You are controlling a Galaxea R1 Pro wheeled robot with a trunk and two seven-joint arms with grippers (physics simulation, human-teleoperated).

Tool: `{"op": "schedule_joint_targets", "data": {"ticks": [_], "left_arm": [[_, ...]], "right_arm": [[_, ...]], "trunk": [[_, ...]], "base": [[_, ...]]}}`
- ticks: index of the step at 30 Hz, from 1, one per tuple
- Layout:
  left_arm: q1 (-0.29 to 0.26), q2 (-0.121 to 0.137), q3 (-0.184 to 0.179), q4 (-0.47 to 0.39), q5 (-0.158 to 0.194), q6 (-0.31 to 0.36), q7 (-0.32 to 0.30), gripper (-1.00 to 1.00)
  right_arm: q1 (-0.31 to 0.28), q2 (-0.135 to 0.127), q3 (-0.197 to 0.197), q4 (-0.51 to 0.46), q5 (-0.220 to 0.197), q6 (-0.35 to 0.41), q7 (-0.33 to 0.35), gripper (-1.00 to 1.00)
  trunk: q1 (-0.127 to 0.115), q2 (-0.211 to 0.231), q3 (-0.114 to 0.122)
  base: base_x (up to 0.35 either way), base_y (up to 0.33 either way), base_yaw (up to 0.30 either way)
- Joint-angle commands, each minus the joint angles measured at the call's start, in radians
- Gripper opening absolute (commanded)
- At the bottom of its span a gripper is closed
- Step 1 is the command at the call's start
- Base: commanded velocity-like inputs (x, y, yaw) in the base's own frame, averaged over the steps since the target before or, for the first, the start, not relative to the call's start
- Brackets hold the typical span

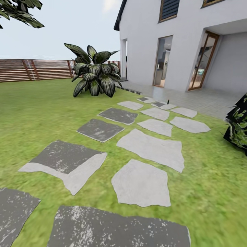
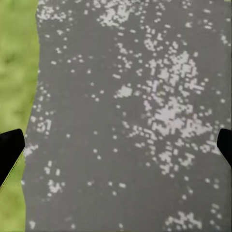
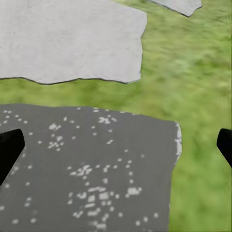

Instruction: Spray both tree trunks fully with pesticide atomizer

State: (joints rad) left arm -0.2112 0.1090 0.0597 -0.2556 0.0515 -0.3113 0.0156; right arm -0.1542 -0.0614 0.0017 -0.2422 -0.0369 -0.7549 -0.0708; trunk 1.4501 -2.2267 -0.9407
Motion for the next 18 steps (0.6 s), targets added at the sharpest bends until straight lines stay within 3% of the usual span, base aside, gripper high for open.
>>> {"op": "schedule_joint_targets", "data": {"ticks": [1, 18], "left_arm": [[-0.001, 0.0, 0.0, 0.001, 0.005, -0.003, 0.0, 1.0], [-0.001, 0.0, 0.0, 0.001, 0.006, -0.003, 0.0, 1.0]], "right_arm": [[-0.001, 0.0, 0.0, 0.0, -0.004, -0.003, 0.0, 1.0], [-0.001, 0.0, 0.001, 0.001, -0.003, -0.003, 0.0, 1.0]], "trunk": [[0.0, 0.0, -0.001], [0.0, 0.0, -0.001]], "base": [[0.339, 0.0, 0.0], [0.339, 0.0, 0.0]]}}
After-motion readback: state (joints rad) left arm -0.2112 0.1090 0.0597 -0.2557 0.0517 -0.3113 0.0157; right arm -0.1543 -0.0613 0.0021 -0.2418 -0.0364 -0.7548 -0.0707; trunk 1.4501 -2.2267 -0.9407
